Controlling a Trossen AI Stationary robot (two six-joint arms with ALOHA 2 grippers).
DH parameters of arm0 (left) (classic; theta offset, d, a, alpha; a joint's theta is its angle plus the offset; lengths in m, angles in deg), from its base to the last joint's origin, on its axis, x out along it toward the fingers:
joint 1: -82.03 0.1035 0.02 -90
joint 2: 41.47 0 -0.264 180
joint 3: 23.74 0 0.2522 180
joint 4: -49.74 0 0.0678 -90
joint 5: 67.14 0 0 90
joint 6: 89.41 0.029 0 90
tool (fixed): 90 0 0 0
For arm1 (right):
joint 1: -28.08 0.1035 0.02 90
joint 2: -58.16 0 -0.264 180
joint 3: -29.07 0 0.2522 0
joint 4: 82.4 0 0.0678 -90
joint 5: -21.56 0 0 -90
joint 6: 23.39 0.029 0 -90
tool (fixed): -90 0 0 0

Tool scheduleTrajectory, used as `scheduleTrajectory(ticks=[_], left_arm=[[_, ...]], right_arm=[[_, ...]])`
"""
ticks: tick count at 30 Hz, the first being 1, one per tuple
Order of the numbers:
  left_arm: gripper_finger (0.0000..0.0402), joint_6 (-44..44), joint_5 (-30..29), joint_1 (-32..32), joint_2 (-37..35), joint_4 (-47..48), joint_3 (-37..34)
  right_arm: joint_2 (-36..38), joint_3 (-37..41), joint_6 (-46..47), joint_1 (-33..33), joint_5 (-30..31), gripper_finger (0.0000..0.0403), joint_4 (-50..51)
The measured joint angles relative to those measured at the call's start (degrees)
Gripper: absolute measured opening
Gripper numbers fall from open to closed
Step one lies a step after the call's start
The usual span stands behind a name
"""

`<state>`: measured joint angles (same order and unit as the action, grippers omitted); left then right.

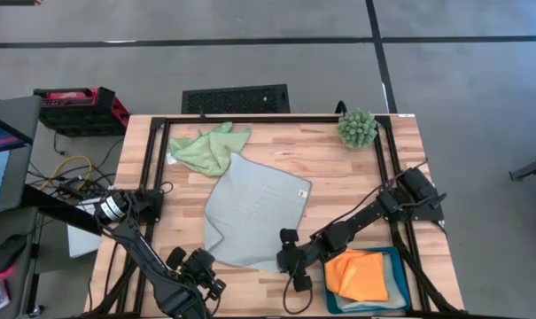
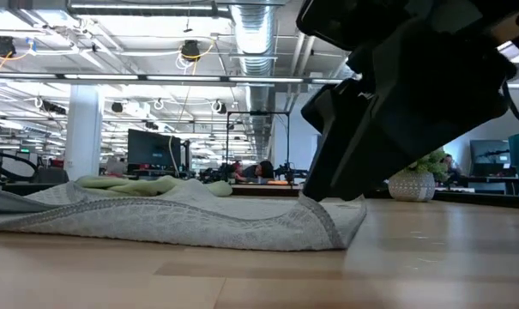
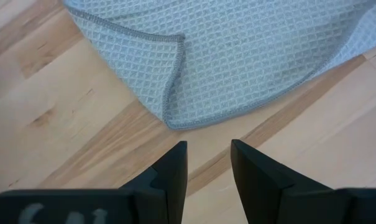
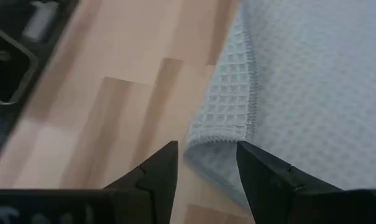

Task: Fold microfiber towels
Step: Fold the gray towel

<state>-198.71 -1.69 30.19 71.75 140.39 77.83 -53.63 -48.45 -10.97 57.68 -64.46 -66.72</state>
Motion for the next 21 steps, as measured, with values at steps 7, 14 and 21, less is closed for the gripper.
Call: scheduleTrajectory(ticks=[7,14,21], left_arm=[[0.0116,0.5,-0.1,0.0,0.0,0.0,0.0],[0.0116,1.1,-0.1,0.0,0.0,0.0,0.0],[0.0116,1.0,-0.3,0.0,0.0,-0.1,0.0]], right_arm=[[0.0,0.0,6.0,-0.5,0.4,0.0186,-0.5],[-0.1,0.0,12.5,-0.9,0.6,0.0186,-0.9],[-0.1,0.0,19.1,-0.9,0.6,0.0186,-1.2]])
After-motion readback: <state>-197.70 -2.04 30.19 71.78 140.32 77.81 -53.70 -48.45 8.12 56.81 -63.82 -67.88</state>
